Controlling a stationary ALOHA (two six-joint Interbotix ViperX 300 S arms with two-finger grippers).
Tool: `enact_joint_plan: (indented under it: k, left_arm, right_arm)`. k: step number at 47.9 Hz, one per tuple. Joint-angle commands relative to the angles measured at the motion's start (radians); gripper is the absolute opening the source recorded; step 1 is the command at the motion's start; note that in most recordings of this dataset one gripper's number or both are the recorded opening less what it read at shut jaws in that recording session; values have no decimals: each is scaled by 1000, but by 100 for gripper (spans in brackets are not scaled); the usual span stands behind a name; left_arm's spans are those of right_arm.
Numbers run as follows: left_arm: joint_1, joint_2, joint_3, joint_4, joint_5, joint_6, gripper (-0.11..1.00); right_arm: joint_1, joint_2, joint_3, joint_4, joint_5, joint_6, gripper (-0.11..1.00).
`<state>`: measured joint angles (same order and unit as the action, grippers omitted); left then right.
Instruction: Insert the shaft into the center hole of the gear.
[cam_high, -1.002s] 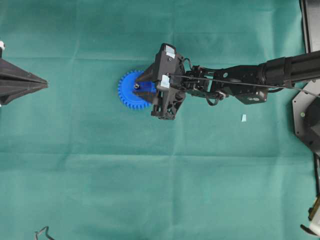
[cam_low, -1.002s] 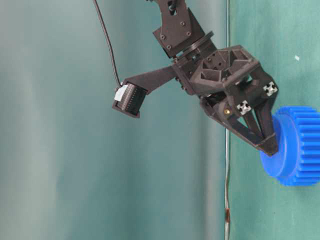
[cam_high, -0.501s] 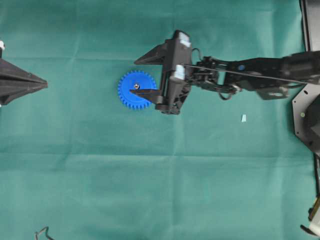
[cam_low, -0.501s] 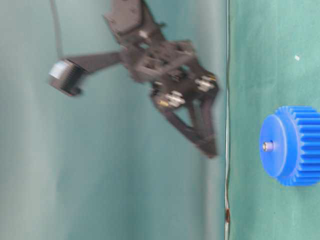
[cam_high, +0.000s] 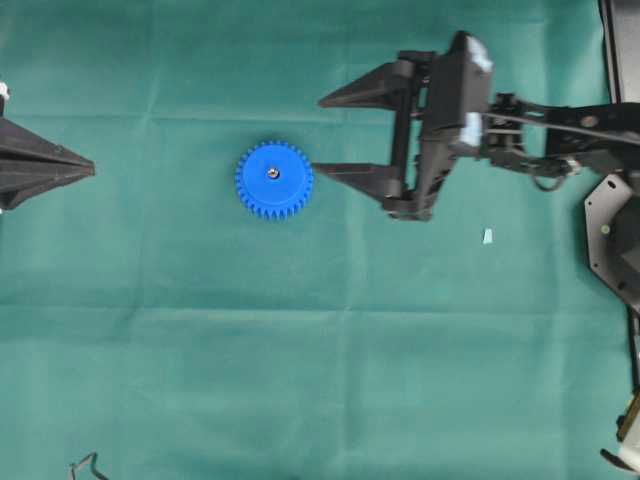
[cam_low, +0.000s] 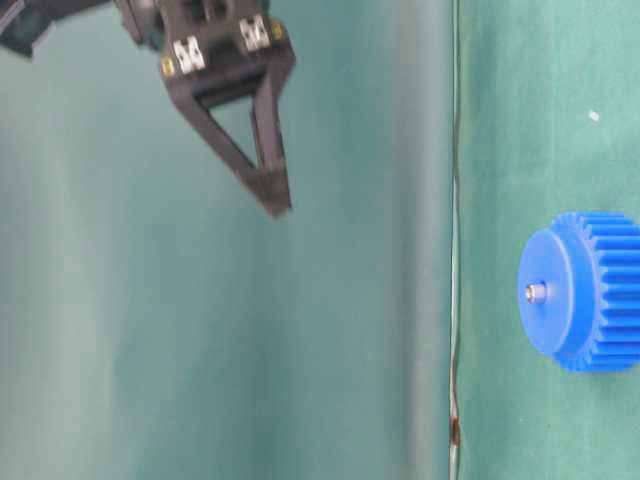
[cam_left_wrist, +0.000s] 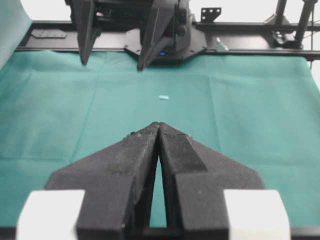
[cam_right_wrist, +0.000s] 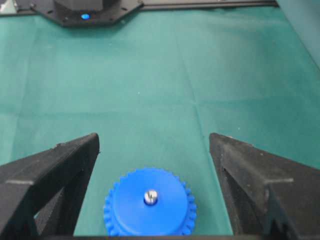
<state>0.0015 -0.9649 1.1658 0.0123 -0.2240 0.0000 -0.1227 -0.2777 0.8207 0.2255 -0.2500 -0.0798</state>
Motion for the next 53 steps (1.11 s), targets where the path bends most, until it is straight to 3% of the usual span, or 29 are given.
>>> enact_joint_plan:
  k: [1, 28, 53]
  left_arm:
    - [0, 3, -26, 2, -5, -2, 0]
    - [0, 0, -26, 3, -5, 0, 0]
    - [0, 3, -28, 3, -5, -2, 0]
  right_arm:
    - [2, -69, 28, -3, -5, -2, 92]
    - [2, -345, 235, -3, 2, -2, 92]
    - [2, -354, 247, -3, 20, -2, 92]
